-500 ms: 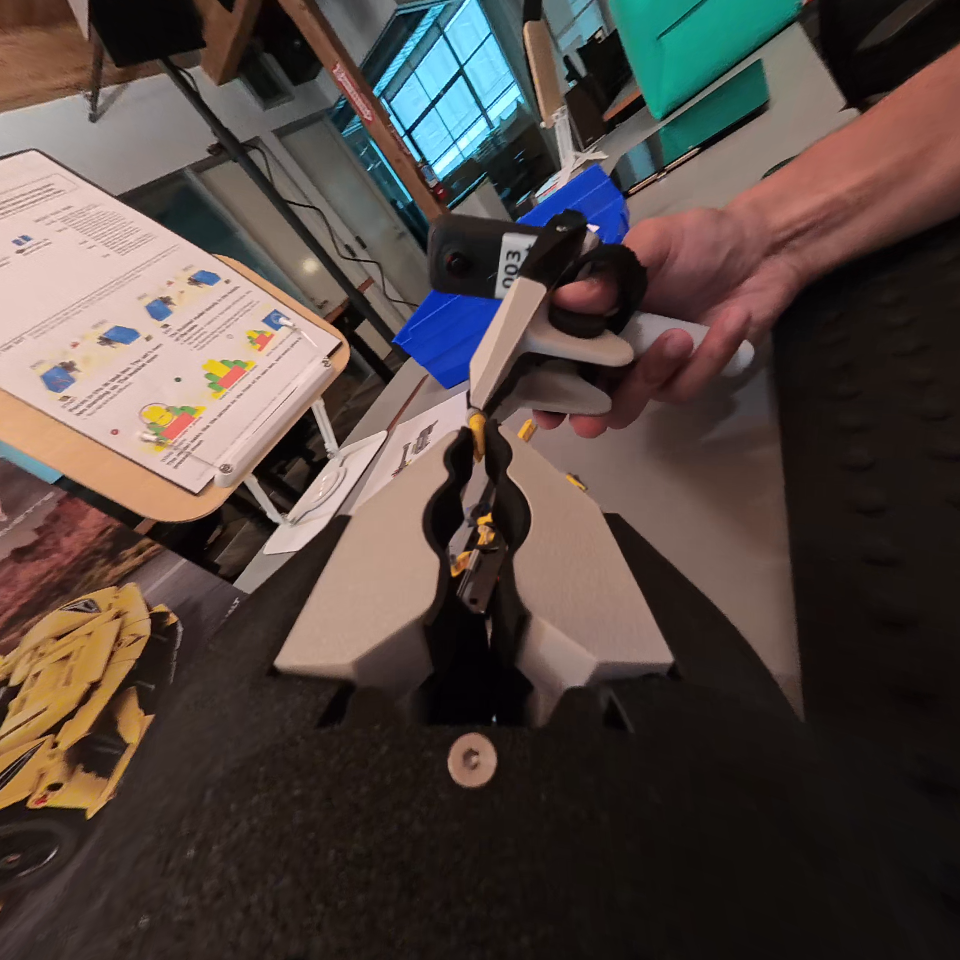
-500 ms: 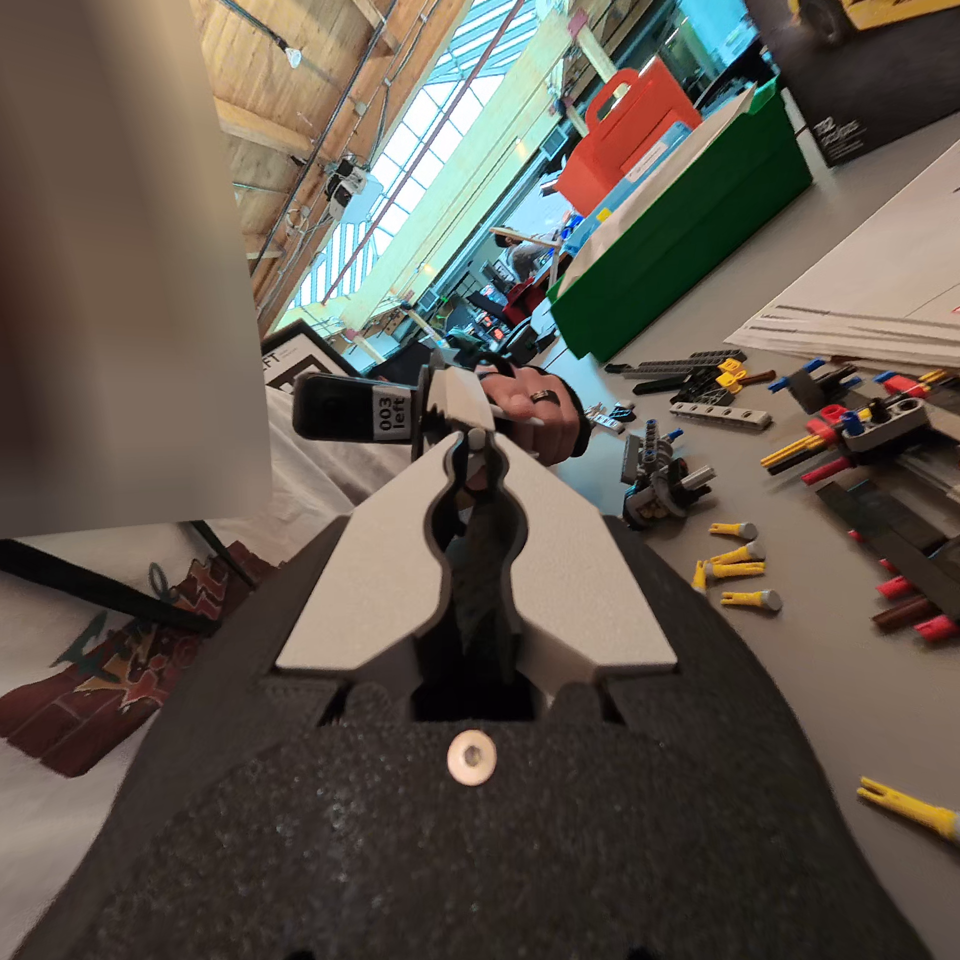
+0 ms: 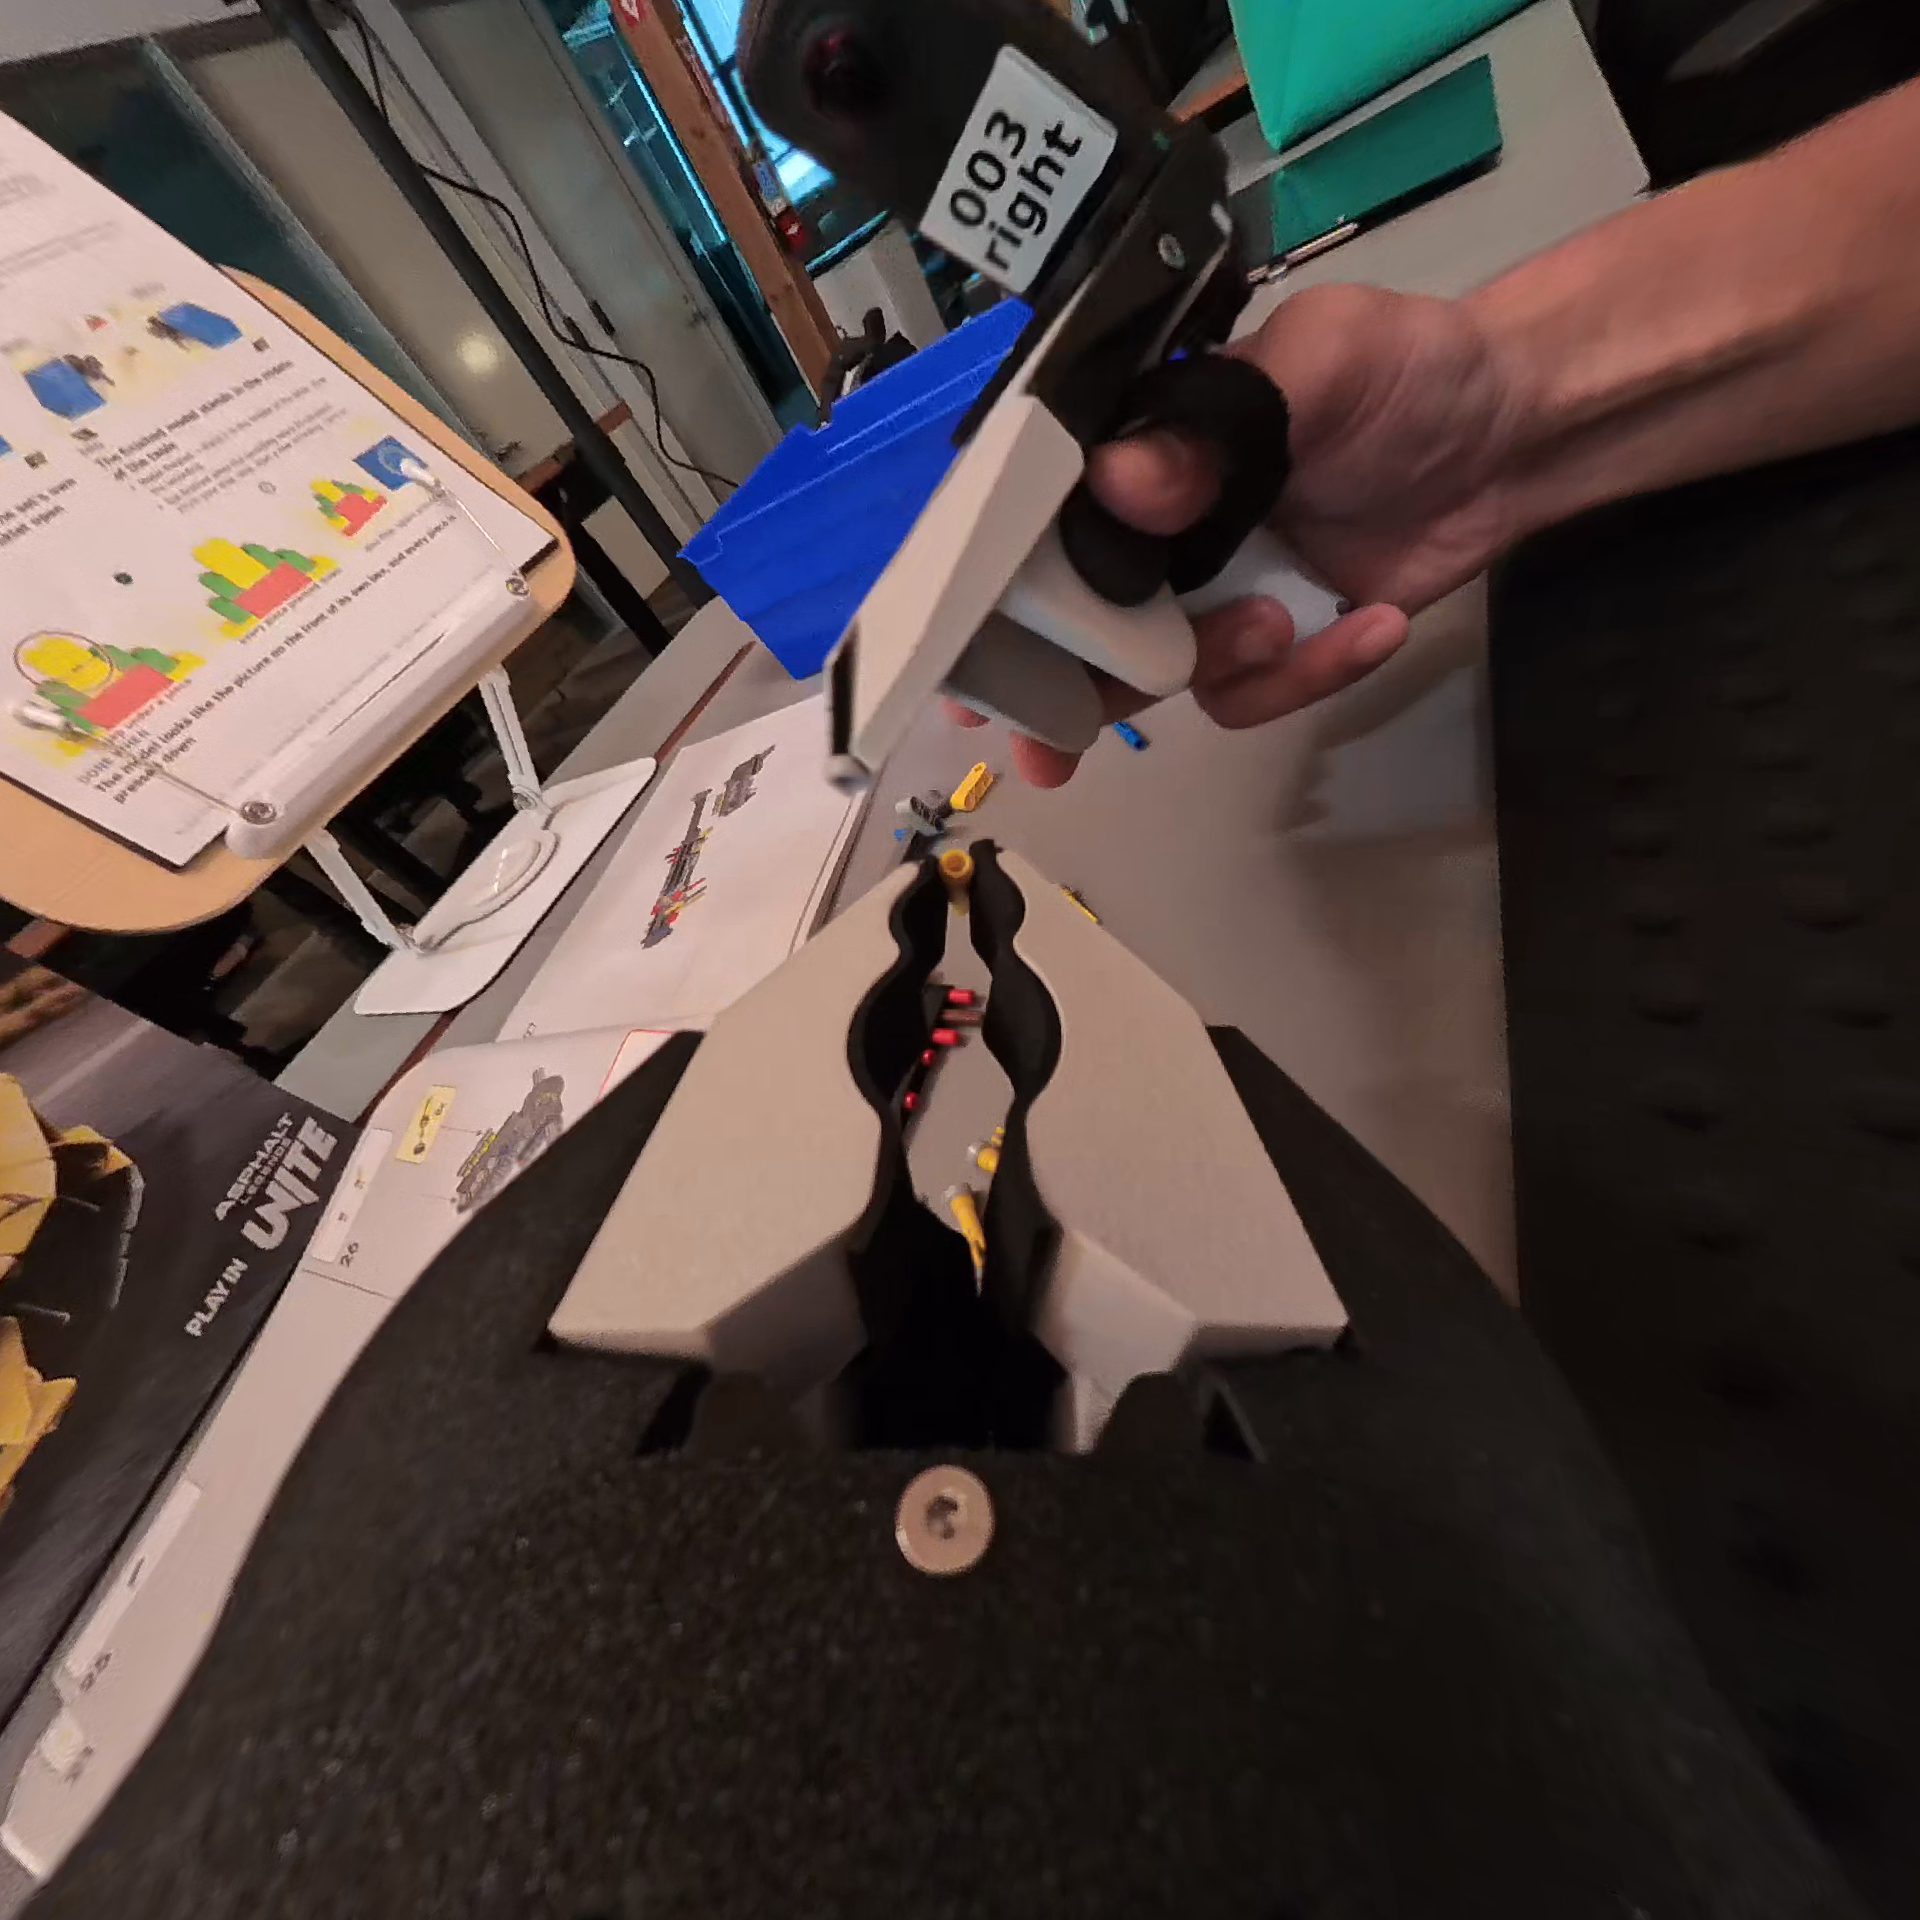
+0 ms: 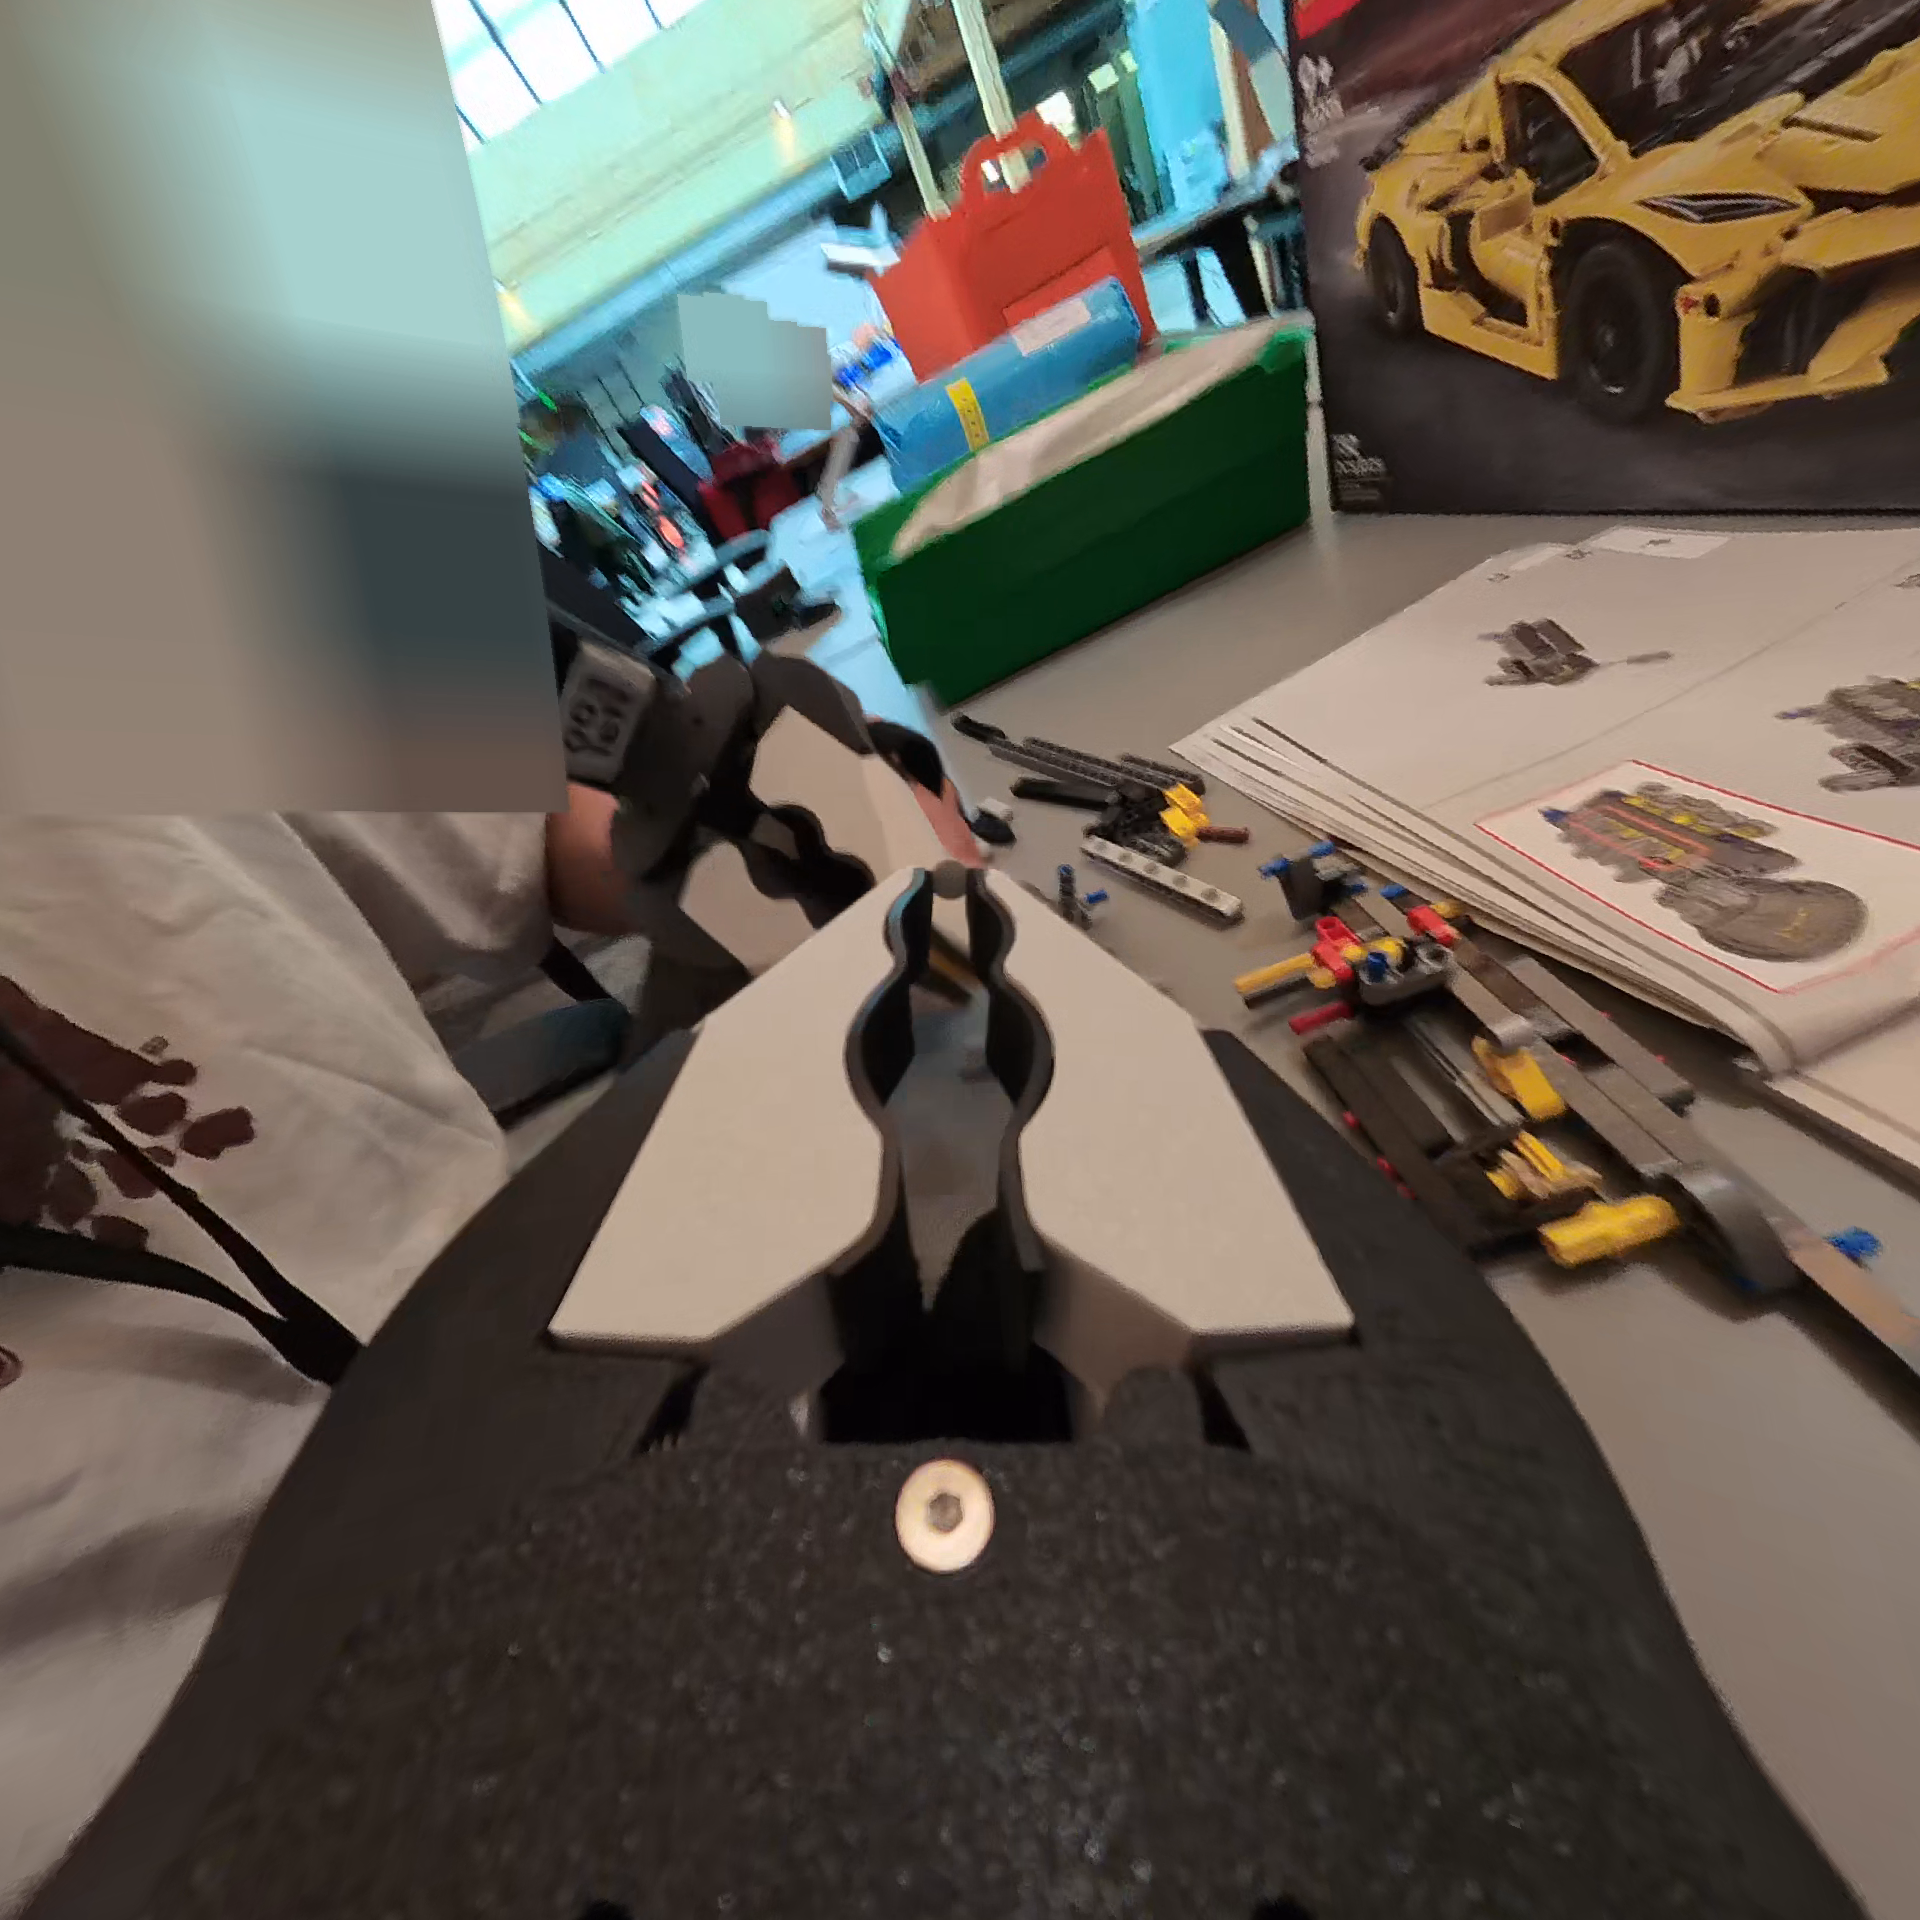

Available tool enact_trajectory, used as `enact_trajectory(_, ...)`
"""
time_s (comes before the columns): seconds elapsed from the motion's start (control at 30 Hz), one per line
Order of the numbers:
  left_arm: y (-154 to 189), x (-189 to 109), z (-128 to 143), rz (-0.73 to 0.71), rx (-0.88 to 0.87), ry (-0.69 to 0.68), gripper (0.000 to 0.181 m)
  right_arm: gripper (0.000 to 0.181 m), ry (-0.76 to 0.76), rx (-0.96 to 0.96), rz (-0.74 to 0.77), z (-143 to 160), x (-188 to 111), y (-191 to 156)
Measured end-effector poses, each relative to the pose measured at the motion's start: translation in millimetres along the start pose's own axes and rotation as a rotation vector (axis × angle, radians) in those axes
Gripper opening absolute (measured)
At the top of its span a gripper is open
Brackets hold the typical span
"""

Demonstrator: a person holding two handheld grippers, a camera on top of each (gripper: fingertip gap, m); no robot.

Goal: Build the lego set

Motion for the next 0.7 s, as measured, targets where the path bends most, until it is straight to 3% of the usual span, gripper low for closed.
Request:
enact_trajectory(0.07, 0, 1, 2, 0.024, -0.021, -0.019, 0.003, 0.006, -0.079, -0.018, 0.068, 4, -7, 5)
enact_trajectory(0.23, 4, 3, 3, 0.074, -0.026, -0.036, 0.003, 0.006, -0.514, -0.108, 0.445, 28, -30, 27)
enact_trajectory(0.4, 6, 6, 6, 0.102, -0.040, -0.066, 0.003, 0.007, -0.773, -0.208, 0.595, 42, -34, 27)
enact_trajectory(0.47, 6, 6, 6, 0.101, -0.036, -0.067, 0.003, 0.007, -0.847, -0.217, 0.628, 47, -35, 30)
enact_trajectory(0.7, 6, 5, 7, 0.104, -0.029, -0.072, 0.003, 0.019, -0.858, -0.210, 0.609, 47, -36, 29)
Point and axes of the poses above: each gripper's, where its closed fingertips meet, x out along the fingers, z out of its underside, y = z × x across the jaws, the point moved 9 cm from there along -x, back along the fingers, and after that the axes turned 14 degrees about x, right-handed, at the moved point
